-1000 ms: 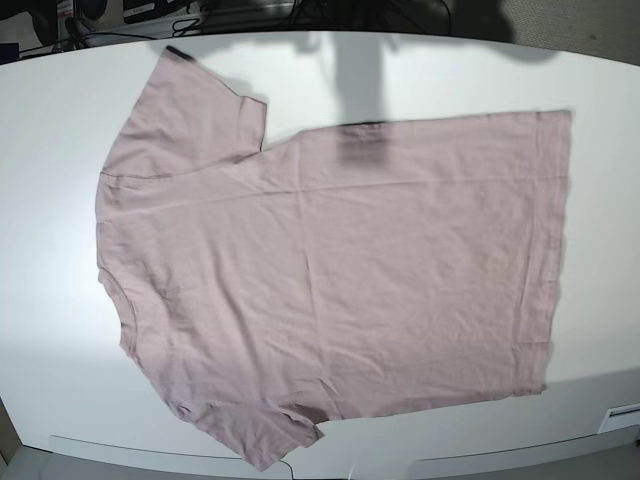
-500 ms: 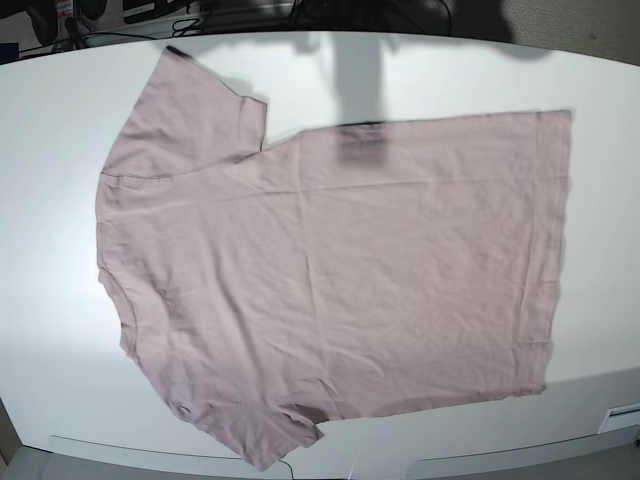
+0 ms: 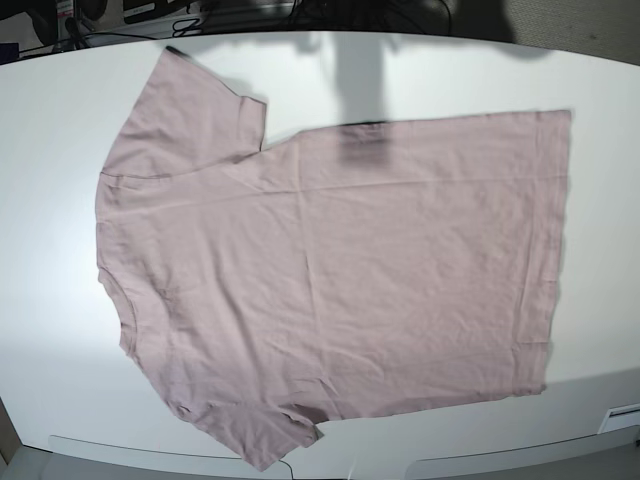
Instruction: Fold the T-shirt properly
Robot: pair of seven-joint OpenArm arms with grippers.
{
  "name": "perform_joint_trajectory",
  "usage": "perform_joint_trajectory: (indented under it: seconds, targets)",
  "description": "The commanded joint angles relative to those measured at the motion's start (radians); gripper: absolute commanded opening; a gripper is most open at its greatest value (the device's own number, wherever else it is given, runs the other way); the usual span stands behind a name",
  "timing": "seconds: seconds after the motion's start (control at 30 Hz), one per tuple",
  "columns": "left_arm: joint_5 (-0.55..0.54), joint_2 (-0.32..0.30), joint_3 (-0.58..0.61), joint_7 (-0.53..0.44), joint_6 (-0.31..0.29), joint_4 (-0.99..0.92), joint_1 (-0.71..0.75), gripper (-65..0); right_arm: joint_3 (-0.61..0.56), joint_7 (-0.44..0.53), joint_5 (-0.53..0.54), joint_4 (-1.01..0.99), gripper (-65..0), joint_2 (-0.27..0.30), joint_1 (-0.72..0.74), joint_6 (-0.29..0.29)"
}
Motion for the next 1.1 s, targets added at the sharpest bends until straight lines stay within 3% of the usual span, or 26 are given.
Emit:
perform_joint_trajectory:
  seconds: [0.0, 0.5, 0.8, 0.97, 1.07]
  targets:
    - [0.0, -0.003, -0.001, -0.018, 0.002, 0.019, 0.026, -65.0, 0.002, 0.018, 0.001, 0.016, -30.9, 0.005, -0.023, 0.007]
    - [0.001, -0.004, -0.001, 0.025, 0.01, 0.231, 0.034, -65.0, 0.002, 0.018, 0.0, 0.162, -30.9, 0.005, 0.0, 0.007]
    - [0.001, -0.021, -0.001, 0.021, 0.109, 0.292, 0.029, -65.0, 0.001, 0.017, 0.0, 0.221, -30.9, 0.034, 0.031, 0.008]
    - [0.001, -0.029, -0.001, 0.016, 0.225, 0.336, 0.029, -65.0, 0.001, 0.019, 0.0, 0.246, -30.9, 0.033, 0.071, 0.008]
    - [0.001, -0.029, -0.001, 0.016, 0.239, 0.369, 0.031, -65.0, 0.0, 0.018, 0.001, 0.28, -30.9, 0.032, 0.095, 0.008]
